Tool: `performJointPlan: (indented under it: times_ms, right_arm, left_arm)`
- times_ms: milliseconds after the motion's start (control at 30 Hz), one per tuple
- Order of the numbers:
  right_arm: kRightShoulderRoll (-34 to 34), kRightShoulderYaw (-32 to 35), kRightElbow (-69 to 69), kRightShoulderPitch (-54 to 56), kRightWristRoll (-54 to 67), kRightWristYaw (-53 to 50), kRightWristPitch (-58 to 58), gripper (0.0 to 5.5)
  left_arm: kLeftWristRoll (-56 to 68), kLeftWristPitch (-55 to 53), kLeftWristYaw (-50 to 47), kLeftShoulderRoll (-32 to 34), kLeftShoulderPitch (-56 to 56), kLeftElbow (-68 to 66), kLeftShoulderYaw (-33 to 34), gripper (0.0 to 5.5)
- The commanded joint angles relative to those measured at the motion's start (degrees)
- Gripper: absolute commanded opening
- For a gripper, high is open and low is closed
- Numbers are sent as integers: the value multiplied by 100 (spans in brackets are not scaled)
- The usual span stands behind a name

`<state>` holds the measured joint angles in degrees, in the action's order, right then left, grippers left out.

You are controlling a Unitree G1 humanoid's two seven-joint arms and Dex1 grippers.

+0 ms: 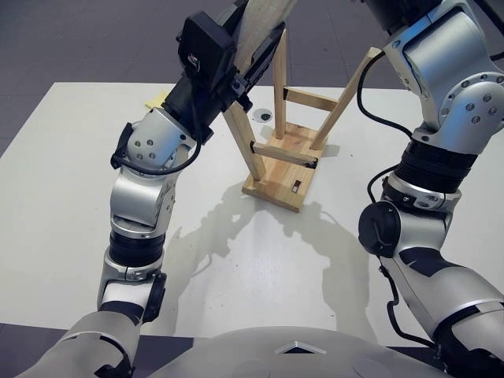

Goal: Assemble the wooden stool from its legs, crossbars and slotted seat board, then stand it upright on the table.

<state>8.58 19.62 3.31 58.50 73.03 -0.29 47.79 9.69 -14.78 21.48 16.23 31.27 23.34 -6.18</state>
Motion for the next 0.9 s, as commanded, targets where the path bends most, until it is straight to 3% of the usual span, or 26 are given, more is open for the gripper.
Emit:
performJointPlan:
  times_ms: [33,167,367,500,633,700,800,900]
  right_arm:
    - [29,-125,310,-336,-21,-69,15,102]
    - [127,-251,661,-720,-741,-111,-427,101]
    - [611,281,930,-798,-1466,-244,-1247,101]
    - [1091,901,1446,-1081,-1568,-376,-1572,101]
    - [1651,695,2381,-2293,-1808,-284,-1038,101]
    - [1747,595,2755,-2904,-1868,-336,-832,101]
    - [1659,359,2902,-3496,-2292,-627,-749,101]
    - [1154,66,2798,-3854,-2578,-1009,-795,101]
  left_arm:
    - [-158,-109,-93,-33,-50,-55,-35,256]
    - [-19,-375,59,-43,-65,78,-116,313]
    - [112,-708,268,172,-244,209,-5,416]
    - [885,-954,-293,-106,-160,220,1249,480]
    - [1707,-938,-1442,-365,307,-258,2824,537]
    - [1973,-806,-1889,-388,414,-500,3384,540]
    - [1818,-599,-2496,-389,334,-1107,3821,540]
    - [1300,-425,-2809,-440,133,-1556,3586,540]
